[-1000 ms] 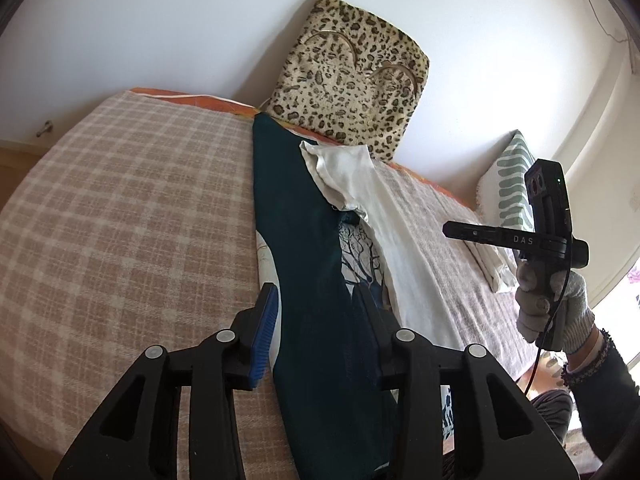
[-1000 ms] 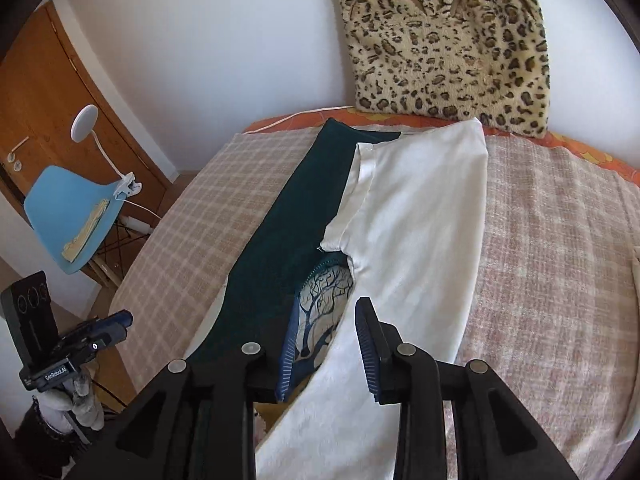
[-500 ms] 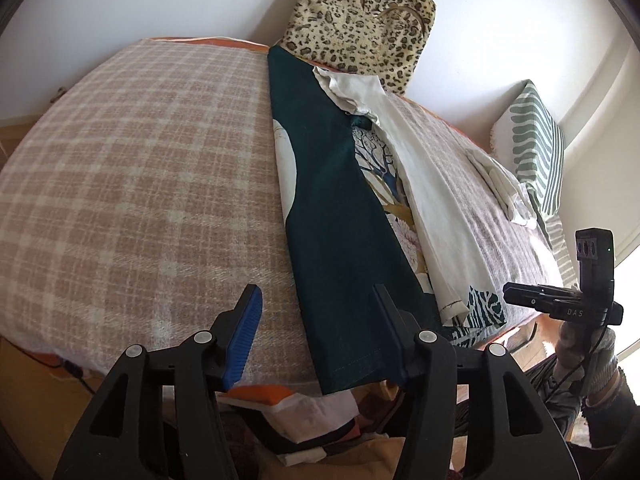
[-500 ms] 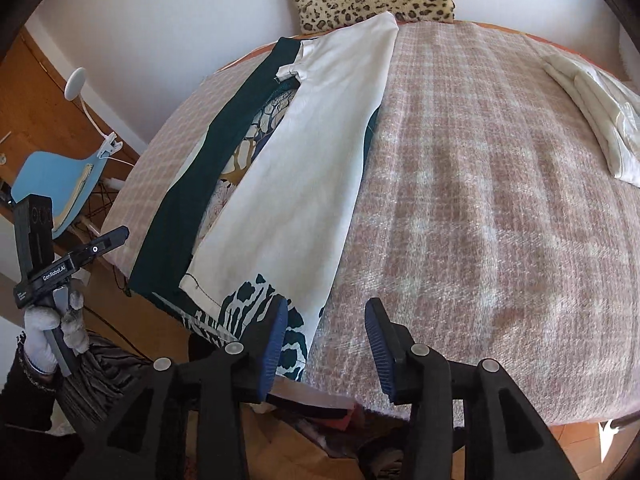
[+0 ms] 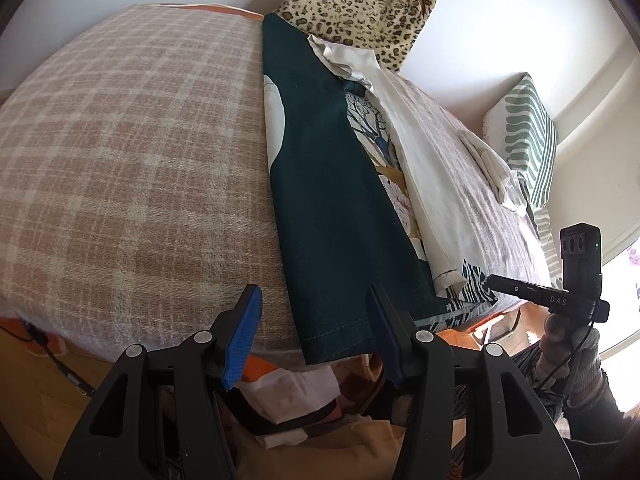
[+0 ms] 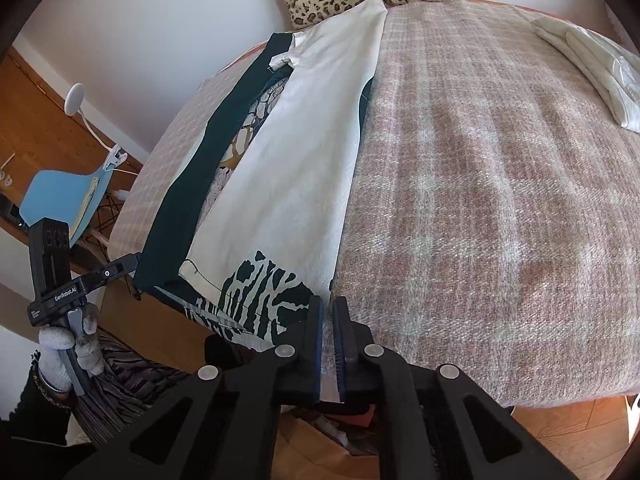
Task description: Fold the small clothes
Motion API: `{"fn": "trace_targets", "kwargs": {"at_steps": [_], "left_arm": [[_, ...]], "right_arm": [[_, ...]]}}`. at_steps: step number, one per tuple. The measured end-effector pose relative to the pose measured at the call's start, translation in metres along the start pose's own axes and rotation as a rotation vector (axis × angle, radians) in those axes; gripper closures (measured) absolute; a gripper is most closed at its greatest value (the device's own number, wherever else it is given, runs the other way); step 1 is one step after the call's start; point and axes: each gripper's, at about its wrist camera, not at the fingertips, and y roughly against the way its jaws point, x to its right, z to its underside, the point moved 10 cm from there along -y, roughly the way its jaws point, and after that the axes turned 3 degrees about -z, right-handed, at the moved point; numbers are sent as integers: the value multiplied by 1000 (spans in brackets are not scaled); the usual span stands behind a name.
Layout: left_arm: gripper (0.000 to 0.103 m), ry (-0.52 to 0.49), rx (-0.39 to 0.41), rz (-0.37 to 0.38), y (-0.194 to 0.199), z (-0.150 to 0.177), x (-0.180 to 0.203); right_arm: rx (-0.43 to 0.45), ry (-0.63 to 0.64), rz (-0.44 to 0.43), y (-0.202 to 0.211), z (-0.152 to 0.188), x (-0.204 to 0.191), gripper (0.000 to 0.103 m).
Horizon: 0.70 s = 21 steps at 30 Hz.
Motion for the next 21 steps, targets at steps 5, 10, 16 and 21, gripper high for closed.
{"fn": "trace_targets", "kwargs": {"at_steps": [5, 10, 16, 21], "left_arm": [[72, 1, 1, 1, -1, 2, 0], [73, 12, 5, 12, -1, 2, -1], [70, 55, -6, 40, -1, 1, -3], [90, -5, -19, 26, -6, 6, 6]], "right_arm": [[16, -23, -40, 3, 1, 1, 97], [19, -42, -101, 1, -4, -9, 66], [-6, 59, -9, -8, -1, -19, 98], [9, 44, 9, -2, -2, -11, 103]]}}
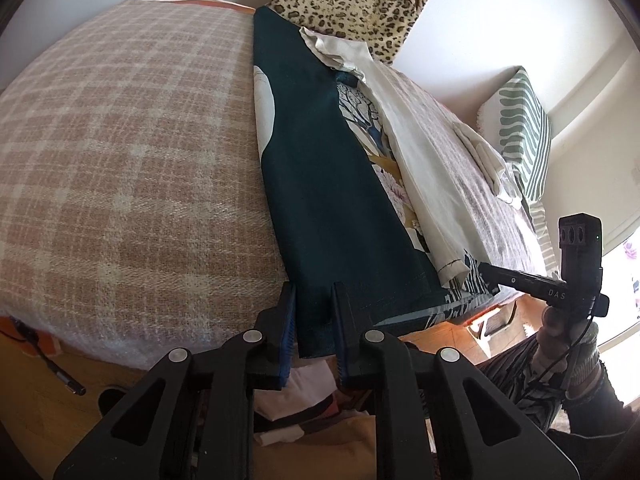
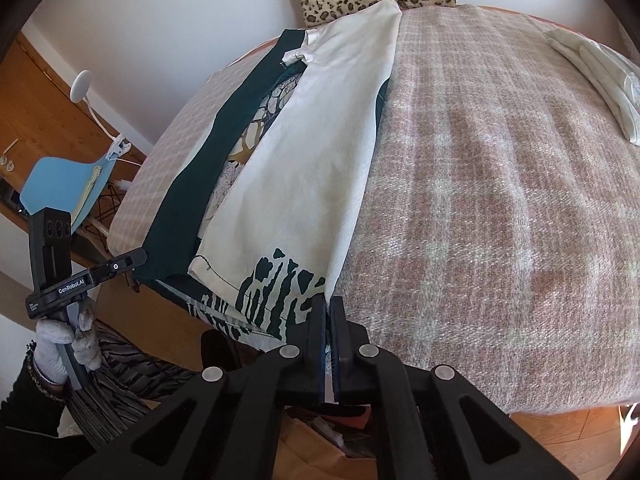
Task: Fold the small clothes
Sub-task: 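Lift the hem and fold it toward the collar with both tools, then open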
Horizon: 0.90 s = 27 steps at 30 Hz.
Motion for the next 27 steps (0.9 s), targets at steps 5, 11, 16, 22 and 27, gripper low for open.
{"fn": "trace_targets", "kwargs": {"at_steps": [5, 11, 16, 22, 27], "left_arm": [[90, 11, -29, 41, -1, 4, 4], [96, -13, -37, 36, 0, 7, 10], [100, 31, 0, 99, 8, -4, 12], [100, 71, 36, 158, 17, -23, 15], [100, 72, 69, 176, 21, -45, 19]], "right_arm": [[-21, -43, -103, -3, 1, -1, 88], [-45, -82, -184, -4, 2, -4, 87], [-39, -123, -231, -3, -3, -2, 102], [3, -163, -280, 8, -16, -5, 103], [50, -200, -322, 18, -38, -6, 103]]}}
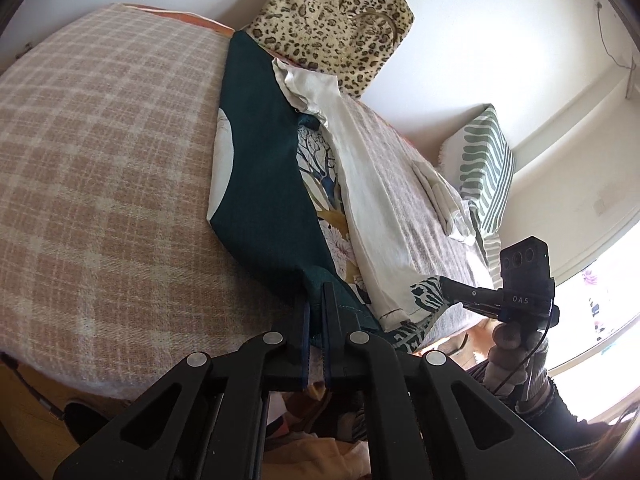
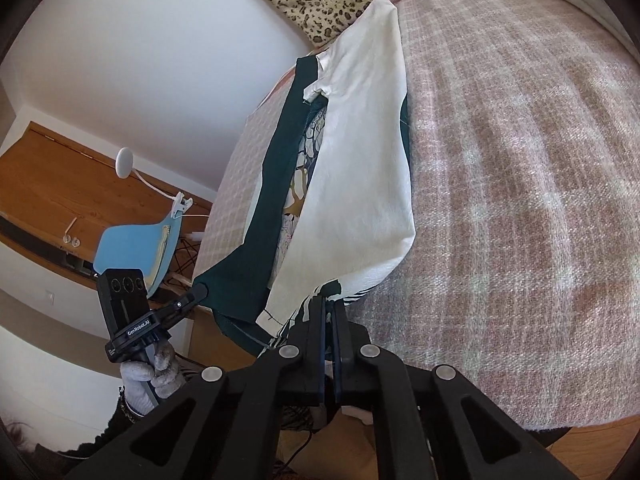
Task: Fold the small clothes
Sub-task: 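Lift the hem and fold it toward the collar with both tools, then open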
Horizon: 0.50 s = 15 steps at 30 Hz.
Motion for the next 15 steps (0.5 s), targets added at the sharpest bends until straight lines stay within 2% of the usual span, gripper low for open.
{"fn": "trace_targets", "kwargs": {"at_steps": [4, 15], "left_arm": [[100, -5, 20, -5, -4, -23, -2], [100, -45, 39, -96, -40, -92, -28]], "right_arm": [[31, -10, -11, 3, -24, -1, 103], [59, -10, 17, -20, -110, 5, 103]]}}
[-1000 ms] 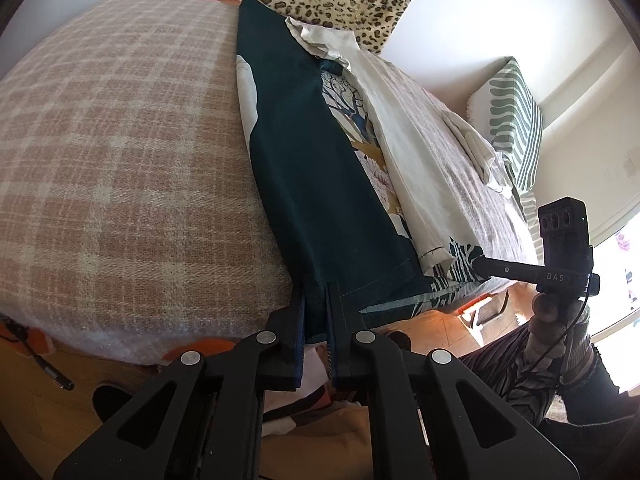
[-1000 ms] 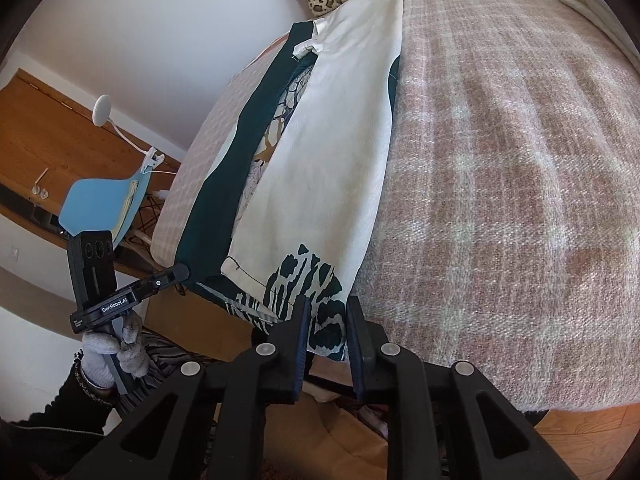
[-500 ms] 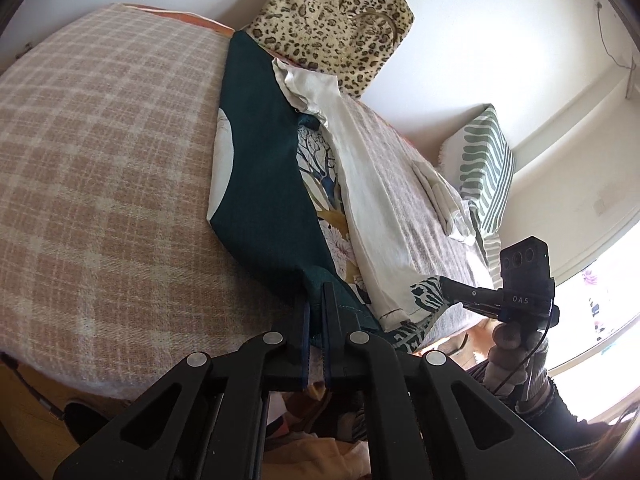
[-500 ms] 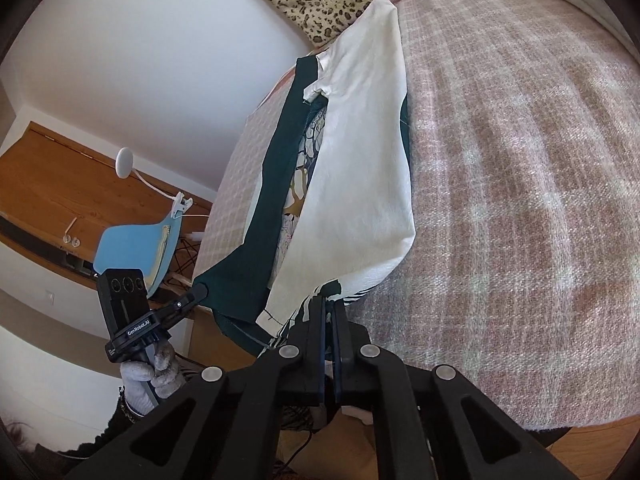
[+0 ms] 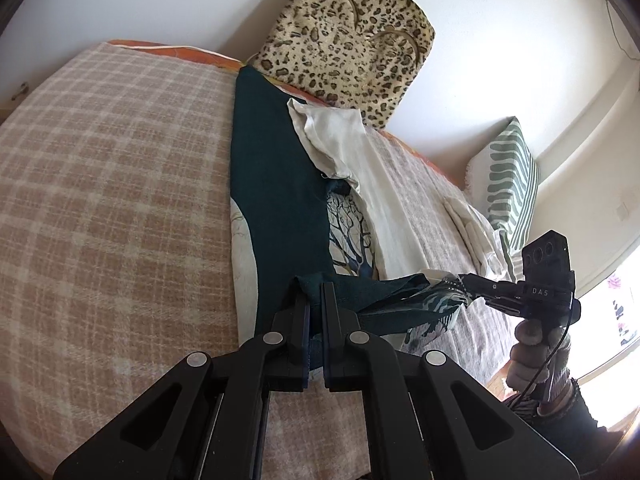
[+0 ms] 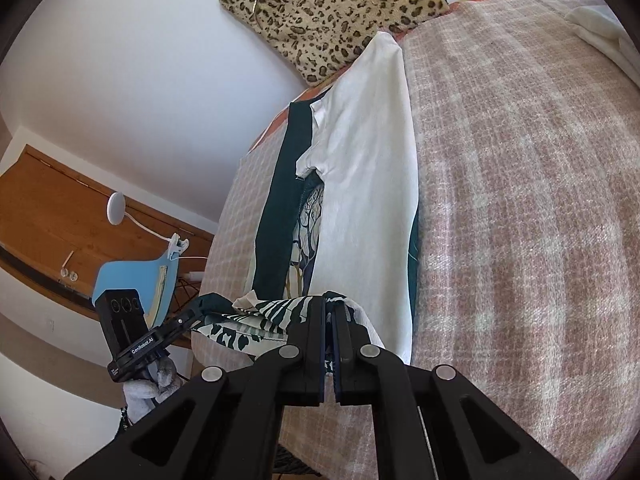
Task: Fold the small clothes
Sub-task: 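Lift the hem and fold it toward the collar with both tools, then open, then grasp the folded hem edge with both tools and lift it toward the collar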
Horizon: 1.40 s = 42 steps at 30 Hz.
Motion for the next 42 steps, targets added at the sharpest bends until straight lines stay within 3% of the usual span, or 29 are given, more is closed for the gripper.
{"fn": "trace_targets", "kwargs": {"at_steps": [5, 12, 16, 19, 20, 22, 24, 25, 29, 32, 35, 38, 42], "left_arm": [[100, 39, -20, -22, -25, -8, -20], [100, 87, -50, -32, -46, -4, -36], [98, 93, -33, -30, -47, -11, -39], [81, 126, -10, -7, -39, -15, -44], [76, 124, 7, -8, -33, -16, -45], [70, 97, 38, -16, -19, -14, -45], [70, 48, 46, -13, -8, -10, -38], [70, 11, 48, -5, -2, -7, -31], [70, -126, 41, -1, 1, 3, -6], [70, -128, -6, -22, -15, 7, -7], [70, -107, -48, -24, -30, 11, -14], [70, -124, -68, -70, -42, 17, -23], [70, -143, -61, -59, -46, 13, -18]], "right_arm": [[-22, -36, 14, -26, -25, 17, 103], [-88, -75, 32, -57, -27, 45, 103], [-79, -69, 22, -60, -34, 45, 102], [-65, -34, 31, -55, -39, 42, 93], [-58, -17, 20, -51, -40, 40, 79], [-3, 67, 65, -35, -43, 36, 69], [41, 169, 130, -20, -43, 29, 69], [54, 196, 120, -16, -41, 22, 69], [4, 280, 21, -24, -23, -10, 69], [-48, 401, 93, -48, -13, -24, 69], [-103, 409, 110, -64, -4, -19, 69], [-133, 429, 197, -68, 1, -2, 69], [-137, 394, 180, -61, 4, 8, 70]]}}
